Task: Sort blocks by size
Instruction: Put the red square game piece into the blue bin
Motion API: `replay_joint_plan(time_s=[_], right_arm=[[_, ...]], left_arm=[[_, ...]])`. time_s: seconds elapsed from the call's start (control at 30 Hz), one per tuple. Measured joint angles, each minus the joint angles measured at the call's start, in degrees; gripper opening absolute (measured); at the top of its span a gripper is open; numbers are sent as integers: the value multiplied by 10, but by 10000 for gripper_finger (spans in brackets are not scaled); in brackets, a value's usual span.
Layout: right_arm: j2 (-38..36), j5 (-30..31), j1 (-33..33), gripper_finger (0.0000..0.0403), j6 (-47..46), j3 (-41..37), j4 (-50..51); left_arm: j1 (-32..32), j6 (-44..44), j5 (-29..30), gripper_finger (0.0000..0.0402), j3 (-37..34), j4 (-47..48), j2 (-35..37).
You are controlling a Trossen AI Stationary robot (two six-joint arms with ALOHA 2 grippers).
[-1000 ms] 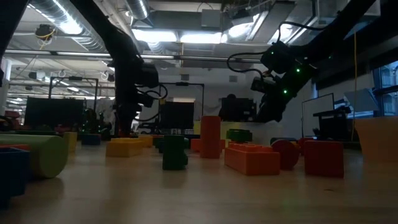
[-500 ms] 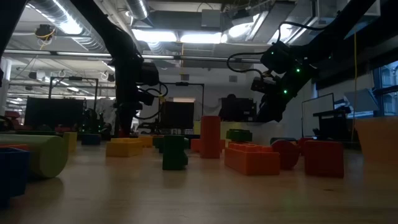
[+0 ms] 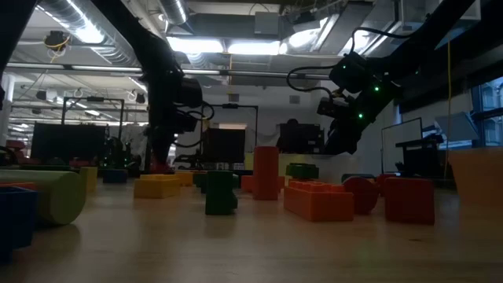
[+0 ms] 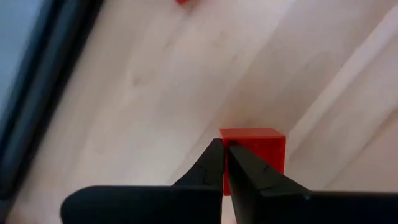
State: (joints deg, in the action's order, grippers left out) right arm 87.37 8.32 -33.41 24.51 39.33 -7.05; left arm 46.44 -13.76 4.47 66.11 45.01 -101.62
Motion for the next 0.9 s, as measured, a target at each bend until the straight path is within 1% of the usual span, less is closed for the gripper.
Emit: replay_joint_plan(time_s=[0.1,0.17,0.3,0.37,0.47,0.57,0.63,0.77,0.9], right_arm=[[0,0,0,112,0,0,0],[0,0,0,112,0,0,0],[0,0,0,112,0,0,0],[0,0,0,112,0,0,0],[0,0,0,112,0,0,0],[0,0,0,112,0,0,0],[0,0,0,112,0,0,0],[0,0,0,112,0,0,0],[0,0,0,112,0,0,0]], left_arm=[[-1,9,-36,1,11,27,0],[-6,17,-60,1,27,63,0],[-31,34,-105,0,79,190,0],[-53,35,-135,0,103,265,1],[-98,48,-169,0,119,361,15],[-156,80,-185,0,120,439,39],[-199,123,-185,0,118,454,56],[-290,215,-195,0,101,436,103],[-385,350,-193,0,90,434,123]])
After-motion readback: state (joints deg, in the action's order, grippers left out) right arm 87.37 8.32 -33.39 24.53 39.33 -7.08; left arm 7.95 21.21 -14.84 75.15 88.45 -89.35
